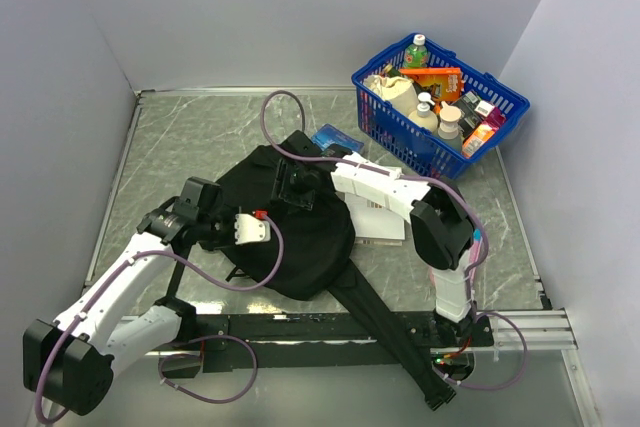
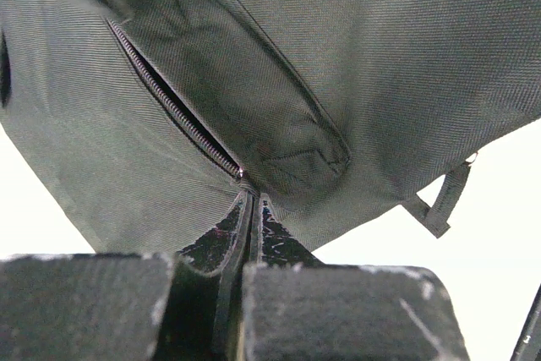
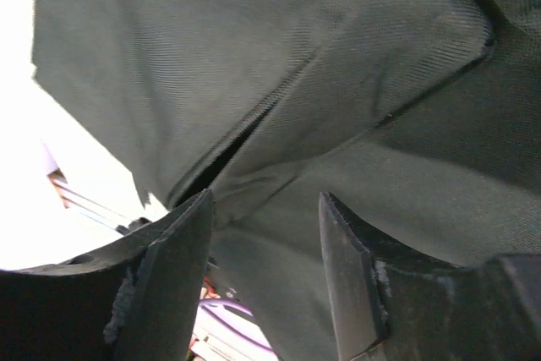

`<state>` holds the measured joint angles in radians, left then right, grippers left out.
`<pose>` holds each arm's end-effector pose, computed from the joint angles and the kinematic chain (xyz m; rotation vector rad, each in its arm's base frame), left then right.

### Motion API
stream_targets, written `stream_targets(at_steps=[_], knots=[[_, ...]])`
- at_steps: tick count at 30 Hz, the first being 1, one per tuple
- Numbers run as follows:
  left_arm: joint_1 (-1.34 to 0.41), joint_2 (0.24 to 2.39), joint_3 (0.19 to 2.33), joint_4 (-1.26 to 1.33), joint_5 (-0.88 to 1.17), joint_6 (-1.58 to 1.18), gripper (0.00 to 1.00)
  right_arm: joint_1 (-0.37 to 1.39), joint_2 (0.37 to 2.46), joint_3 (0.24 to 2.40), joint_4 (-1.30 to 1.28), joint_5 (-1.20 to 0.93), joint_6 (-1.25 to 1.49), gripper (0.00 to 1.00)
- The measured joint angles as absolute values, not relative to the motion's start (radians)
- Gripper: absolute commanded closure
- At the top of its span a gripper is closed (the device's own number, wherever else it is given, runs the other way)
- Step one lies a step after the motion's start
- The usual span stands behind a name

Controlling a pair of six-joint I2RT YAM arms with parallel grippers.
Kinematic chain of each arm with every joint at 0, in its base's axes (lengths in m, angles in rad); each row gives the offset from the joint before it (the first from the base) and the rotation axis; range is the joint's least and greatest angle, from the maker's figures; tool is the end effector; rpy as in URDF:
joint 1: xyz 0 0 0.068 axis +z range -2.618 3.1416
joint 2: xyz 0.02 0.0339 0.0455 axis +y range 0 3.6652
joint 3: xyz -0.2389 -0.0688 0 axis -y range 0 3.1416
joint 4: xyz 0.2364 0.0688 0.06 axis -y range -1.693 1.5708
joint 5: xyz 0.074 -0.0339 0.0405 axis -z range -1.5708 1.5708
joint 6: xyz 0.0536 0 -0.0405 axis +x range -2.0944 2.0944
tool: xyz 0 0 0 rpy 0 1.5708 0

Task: Pack the student bag
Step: Unzip the student bag at the center of the board.

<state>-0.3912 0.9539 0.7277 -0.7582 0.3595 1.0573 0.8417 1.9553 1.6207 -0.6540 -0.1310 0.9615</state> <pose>0.1725 -0.0915 0.2104 1.7380 1.7602 -0.1804 0.2763 0.3198 0.2078 0.1119 2.7780 0.7663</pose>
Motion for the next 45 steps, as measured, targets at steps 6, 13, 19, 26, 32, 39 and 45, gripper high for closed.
stream_targets(at_steps=[6,13,19,26,32,39,45], knots=[[-0.391,0.952,0.728,-0.752,0.360,1.060,0.99,0.842,1.982,1.615,-0.683,-0.134,0.952,0.42],[-0.391,0.945,0.728,-0.752,0.361,1.073,0.99,0.842,1.981,1.612,-0.680,-0.145,0.957,0.36],[-0.391,0.944,0.723,-0.752,0.360,1.094,0.99,0.842,1.974,1.612,-0.660,-0.153,0.974,0.37],[-0.391,0.938,0.722,-0.752,0.360,1.106,0.99,0.842,1.974,1.615,-0.657,-0.166,0.980,0.37],[-0.391,0.933,0.706,-0.752,0.360,1.107,0.99,0.842,1.974,1.618,-0.640,-0.168,0.987,0.36],[-0.391,0.928,0.705,-0.752,0.360,1.113,0.99,0.842,1.975,1.639,-0.638,-0.171,0.995,0.41],[-0.391,0.925,0.705,-0.752,0.360,1.113,0.99,0.840,2.005,1.655,-0.651,-0.166,0.986,0.64]])
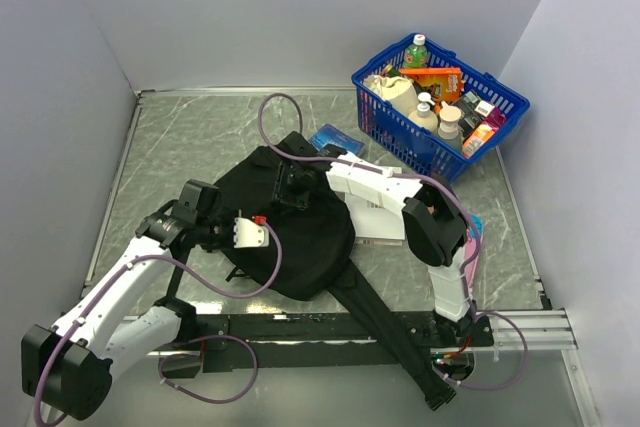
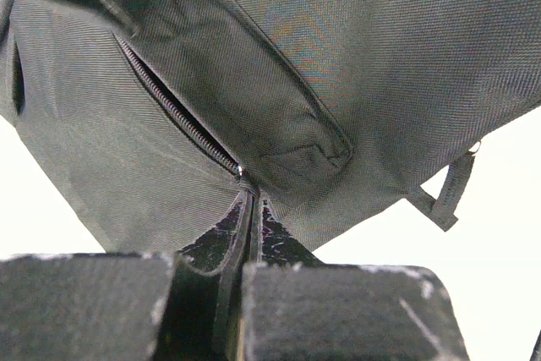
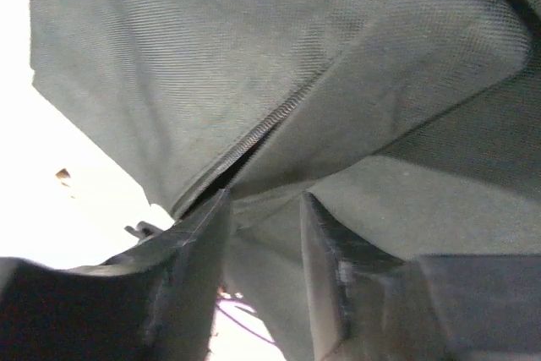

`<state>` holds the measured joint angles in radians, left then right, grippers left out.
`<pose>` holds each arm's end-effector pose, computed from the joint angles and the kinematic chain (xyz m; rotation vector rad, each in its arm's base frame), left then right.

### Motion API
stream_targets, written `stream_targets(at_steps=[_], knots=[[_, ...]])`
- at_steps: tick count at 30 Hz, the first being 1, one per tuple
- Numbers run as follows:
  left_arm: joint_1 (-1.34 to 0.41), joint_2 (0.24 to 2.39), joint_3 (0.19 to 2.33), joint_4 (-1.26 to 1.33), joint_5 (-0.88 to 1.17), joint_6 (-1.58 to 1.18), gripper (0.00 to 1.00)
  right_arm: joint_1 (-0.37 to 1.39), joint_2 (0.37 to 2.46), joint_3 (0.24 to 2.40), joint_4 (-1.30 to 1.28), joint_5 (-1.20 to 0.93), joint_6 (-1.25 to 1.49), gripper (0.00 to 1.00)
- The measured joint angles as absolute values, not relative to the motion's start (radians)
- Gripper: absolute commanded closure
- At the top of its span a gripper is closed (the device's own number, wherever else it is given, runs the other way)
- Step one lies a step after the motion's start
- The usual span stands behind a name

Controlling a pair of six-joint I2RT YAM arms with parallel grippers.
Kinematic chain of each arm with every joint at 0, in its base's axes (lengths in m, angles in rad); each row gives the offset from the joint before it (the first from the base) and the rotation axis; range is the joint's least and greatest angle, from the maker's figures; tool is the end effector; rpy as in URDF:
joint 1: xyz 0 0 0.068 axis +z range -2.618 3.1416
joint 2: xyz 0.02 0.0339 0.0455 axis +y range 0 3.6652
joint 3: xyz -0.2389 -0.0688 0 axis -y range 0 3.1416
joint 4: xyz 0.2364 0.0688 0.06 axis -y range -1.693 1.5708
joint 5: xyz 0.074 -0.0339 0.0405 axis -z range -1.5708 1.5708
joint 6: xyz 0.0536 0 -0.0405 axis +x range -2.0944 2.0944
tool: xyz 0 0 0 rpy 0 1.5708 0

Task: Pack the student bag
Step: Unzip the student bag at the center of the board.

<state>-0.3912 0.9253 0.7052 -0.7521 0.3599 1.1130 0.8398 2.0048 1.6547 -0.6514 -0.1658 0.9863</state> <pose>0.1685 -0.0899 0.2087 1.7791 1.6998 -0.1504 0.2815 0.3271 0.1987 0.1377 2.8114 0.7945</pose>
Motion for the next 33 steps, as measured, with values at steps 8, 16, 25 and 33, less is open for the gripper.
stream_targets(at_steps=[8,16,25,33], knots=[[-0.391,0.925,0.705,-0.751,0.359,1.112,0.98,0.838,1.998,1.543,-0.637,-0.125,0.976,0.83],[-0.392,0.927,0.711,-0.718,0.366,1.061,0.98,0.837,1.977,1.451,-0.587,-0.122,0.973,0.57],[-0.397,0.907,0.711,-0.725,0.389,1.079,0.97,0.836,1.818,1.393,-0.493,-0.129,0.999,0.39],[-0.409,0.886,0.699,-0.738,0.395,1.106,0.97,0.833,1.944,1.645,-0.578,-0.136,1.041,0.39]])
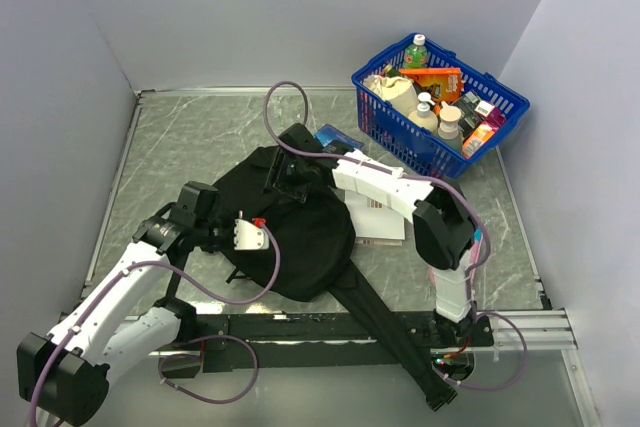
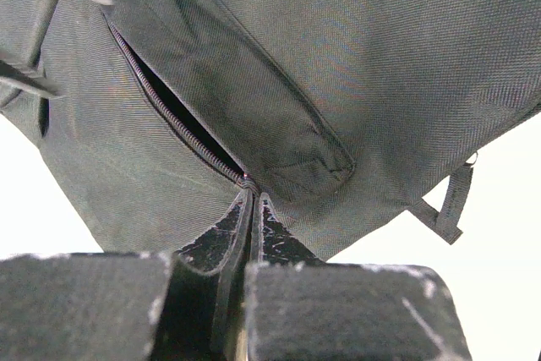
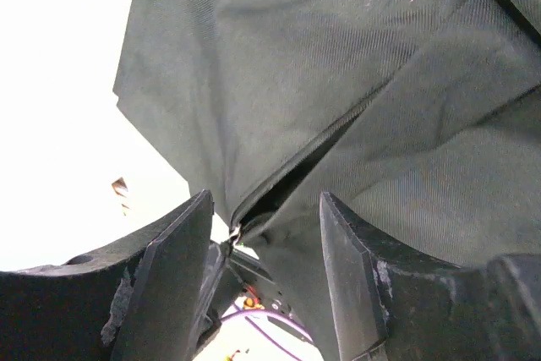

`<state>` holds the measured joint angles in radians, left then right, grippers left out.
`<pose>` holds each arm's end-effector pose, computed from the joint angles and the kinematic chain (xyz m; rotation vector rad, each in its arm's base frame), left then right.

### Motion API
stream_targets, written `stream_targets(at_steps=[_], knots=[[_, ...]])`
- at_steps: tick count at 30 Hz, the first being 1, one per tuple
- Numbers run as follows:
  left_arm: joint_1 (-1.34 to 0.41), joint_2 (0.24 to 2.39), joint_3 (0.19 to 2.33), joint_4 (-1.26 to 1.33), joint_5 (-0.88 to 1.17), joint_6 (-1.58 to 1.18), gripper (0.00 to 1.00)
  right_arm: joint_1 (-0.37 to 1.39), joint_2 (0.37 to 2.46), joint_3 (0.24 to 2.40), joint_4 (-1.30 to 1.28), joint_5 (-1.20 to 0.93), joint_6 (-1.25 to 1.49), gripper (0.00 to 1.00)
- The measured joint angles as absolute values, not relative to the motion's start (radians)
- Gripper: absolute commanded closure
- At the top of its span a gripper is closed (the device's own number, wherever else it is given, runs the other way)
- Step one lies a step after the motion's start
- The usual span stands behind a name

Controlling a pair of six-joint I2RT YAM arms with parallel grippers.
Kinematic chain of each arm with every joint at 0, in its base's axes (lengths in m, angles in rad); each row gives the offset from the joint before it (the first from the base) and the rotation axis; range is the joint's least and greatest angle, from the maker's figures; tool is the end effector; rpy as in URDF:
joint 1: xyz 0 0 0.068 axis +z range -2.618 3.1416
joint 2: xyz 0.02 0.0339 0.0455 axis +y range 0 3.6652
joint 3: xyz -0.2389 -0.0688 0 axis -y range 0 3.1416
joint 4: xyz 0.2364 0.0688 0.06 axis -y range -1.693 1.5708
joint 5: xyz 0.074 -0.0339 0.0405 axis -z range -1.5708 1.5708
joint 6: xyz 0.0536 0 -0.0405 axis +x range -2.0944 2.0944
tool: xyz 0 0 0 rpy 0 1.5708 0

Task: Pack the student bag
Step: Unzip the student bag at the center of the board.

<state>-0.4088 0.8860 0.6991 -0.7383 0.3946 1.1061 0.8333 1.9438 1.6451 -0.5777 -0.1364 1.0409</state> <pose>0.1631 -0.0931 0.2149 1.7671 1.6350 -0.1768 0.2851 0.3246 0.2261 0.2131 2.6886 0.8953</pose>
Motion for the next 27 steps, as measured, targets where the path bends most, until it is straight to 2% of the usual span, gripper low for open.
stream_targets(at_steps=[13,27], knots=[[-0.410,0.885,0.695,-0.738,0.395,1.114,0.98,0.833,1.992,1.650,-0.673,-0.123,1.054,0.44],[-0.410,0.874,0.695,-0.741,0.395,1.119,0.98,0.831,1.998,1.636,-0.673,-0.105,1.054,0.41]])
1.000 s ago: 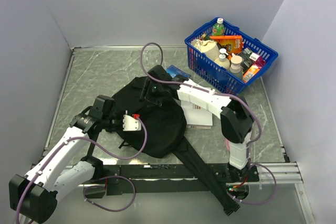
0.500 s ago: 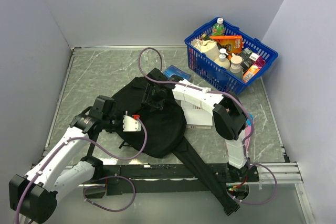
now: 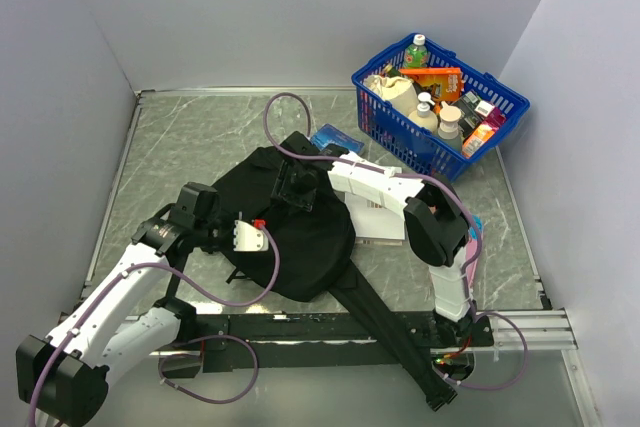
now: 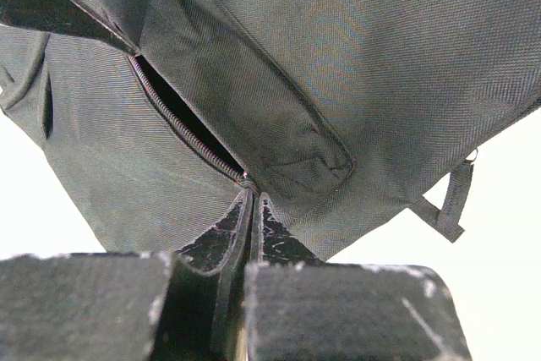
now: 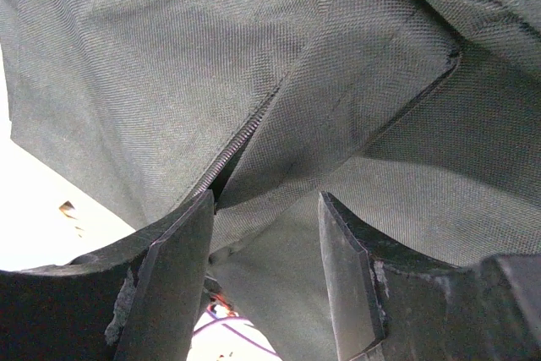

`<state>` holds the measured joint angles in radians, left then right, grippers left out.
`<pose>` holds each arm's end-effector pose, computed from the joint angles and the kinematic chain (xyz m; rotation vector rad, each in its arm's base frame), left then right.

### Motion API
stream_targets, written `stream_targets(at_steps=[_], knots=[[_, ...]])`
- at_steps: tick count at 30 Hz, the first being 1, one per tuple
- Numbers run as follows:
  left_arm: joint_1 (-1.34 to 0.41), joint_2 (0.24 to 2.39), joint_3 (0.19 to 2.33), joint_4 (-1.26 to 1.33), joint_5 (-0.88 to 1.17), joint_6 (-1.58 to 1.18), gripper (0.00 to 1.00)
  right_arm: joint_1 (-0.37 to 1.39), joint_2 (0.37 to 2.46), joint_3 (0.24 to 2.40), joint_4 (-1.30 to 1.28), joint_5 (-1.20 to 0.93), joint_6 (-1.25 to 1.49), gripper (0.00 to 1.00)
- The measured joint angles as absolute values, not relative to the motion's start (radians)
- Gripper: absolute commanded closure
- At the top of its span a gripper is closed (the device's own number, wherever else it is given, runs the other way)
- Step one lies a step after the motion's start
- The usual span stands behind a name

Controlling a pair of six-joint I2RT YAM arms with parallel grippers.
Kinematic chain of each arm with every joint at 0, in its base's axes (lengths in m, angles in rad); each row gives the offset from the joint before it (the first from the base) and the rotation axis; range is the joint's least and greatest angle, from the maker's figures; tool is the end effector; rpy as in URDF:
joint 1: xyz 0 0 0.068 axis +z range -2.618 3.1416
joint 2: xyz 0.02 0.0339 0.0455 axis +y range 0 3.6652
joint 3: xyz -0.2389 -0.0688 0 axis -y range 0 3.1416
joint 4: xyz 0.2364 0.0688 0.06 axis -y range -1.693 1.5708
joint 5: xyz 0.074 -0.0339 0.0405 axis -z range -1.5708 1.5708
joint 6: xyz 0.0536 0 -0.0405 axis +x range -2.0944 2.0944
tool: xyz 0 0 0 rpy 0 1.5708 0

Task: Pack the student bag
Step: Unzip the student bag at the center of the board.

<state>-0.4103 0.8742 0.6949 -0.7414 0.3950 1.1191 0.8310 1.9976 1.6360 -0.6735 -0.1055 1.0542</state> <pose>0.1612 -0.0926 0.2153 1.7765 1.6181 -0.1696 0.2832 0.3186 0.1940 0.2738 2.8104 0.7145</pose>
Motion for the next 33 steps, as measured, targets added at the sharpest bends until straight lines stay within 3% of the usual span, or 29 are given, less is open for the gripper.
stream_targets(at_steps=[3,7,15,19,25,33], knots=[[-0.412,0.874,0.695,-0.741,0.395,1.119,0.97,0.829,2.004,1.646,-0.678,-0.102,1.053,0.44],[-0.412,0.874,0.695,-0.741,0.395,1.120,0.98,0.826,2.012,1.641,-0.665,-0.106,1.051,0.59],[-0.415,0.875,0.695,-0.741,0.395,1.120,0.97,0.827,2.004,1.508,-0.601,-0.121,1.054,0.62],[-0.416,0.876,0.695,-0.740,0.394,1.113,0.68,0.827,1.974,1.458,-0.569,-0.121,1.055,0.67],[-0.416,0.887,0.697,-0.664,0.388,0.995,0.41,0.826,1.971,1.418,-0.530,-0.123,1.058,0.69],[-0.420,0.981,0.773,-0.447,0.379,0.656,0.32,0.826,1.956,1.378,-0.478,-0.134,1.063,0.69]])
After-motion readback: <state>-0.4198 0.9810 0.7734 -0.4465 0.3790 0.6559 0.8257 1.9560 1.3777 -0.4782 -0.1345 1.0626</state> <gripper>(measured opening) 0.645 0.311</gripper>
